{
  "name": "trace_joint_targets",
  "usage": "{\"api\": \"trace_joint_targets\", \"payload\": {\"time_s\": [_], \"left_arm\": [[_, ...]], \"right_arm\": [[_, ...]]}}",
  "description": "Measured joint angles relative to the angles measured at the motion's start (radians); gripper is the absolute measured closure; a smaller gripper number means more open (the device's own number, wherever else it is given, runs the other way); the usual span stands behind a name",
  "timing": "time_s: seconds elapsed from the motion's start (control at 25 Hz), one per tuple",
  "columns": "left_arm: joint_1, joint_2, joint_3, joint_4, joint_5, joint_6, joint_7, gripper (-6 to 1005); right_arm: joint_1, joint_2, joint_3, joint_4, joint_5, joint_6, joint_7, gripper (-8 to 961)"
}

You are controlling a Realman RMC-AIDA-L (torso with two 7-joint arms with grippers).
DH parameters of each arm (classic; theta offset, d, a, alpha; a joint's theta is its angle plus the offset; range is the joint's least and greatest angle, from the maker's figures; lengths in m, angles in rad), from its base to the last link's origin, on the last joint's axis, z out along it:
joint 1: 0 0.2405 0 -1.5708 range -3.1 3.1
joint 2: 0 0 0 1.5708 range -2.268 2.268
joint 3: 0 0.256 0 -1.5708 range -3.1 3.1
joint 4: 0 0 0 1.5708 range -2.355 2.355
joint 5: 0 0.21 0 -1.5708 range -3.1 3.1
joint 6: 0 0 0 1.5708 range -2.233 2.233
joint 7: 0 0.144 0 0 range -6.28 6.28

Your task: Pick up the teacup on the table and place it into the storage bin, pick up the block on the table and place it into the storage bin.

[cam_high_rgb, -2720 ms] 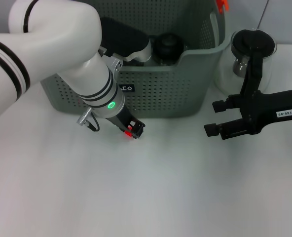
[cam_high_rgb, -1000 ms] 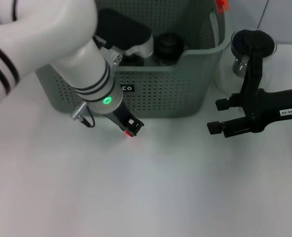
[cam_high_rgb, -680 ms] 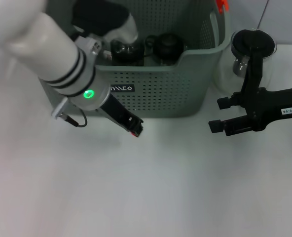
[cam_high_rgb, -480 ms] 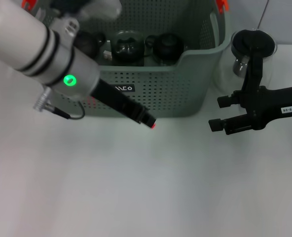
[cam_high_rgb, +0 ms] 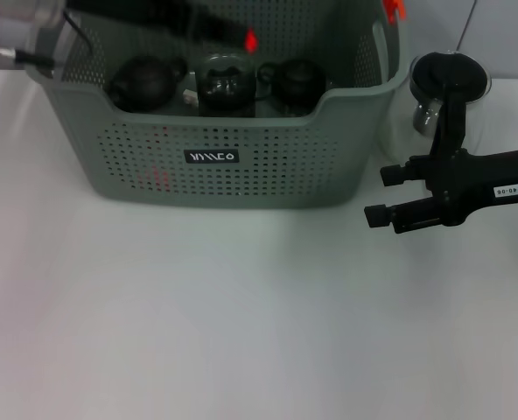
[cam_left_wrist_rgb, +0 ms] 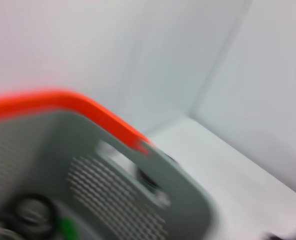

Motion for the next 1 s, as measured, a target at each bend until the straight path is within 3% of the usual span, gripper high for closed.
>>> {"api": "trace_joint_targets", "payload": {"time_s": [0.16, 0.28, 0.56, 0.64, 0.88, 1.0], "left_arm": [[-0.040, 0.051, -0.012, -0.143, 0.031, -0.150, 0.039, 807], [-0.057, 0.056, -0.004, -0.190, 0.119, -0.255, 0.041, 807], [-0.054, 0.026, 0.026, -0.186, 0.210, -0.359, 0.040, 807], [-0.052, 0.025, 0.026, -0.188, 0.215, -0.372, 0.040, 648], [-0.031, 0.022, 0.020, -0.149, 0.248, -0.365, 0.039, 515], [0.026, -0.005, 0.012, -0.046, 0.167, -0.326, 0.070, 449]], "right_arm": [[-0.003, 0.014, 0.006, 0.000, 0.000, 0.007, -0.012, 30], [-0.003, 0.023, 0.007, 0.000, 0.000, 0.011, -0.018, 29], [-0.002, 0.029, 0.007, 0.000, 0.000, 0.013, -0.013, 34], [-0.001, 0.029, 0.007, 0.000, 0.000, 0.012, -0.013, 34], [-0.002, 0.028, 0.007, 0.000, 0.000, 0.011, -0.018, 33], [-0.004, 0.028, 0.009, 0.000, 0.010, 0.006, -0.026, 33]]}}
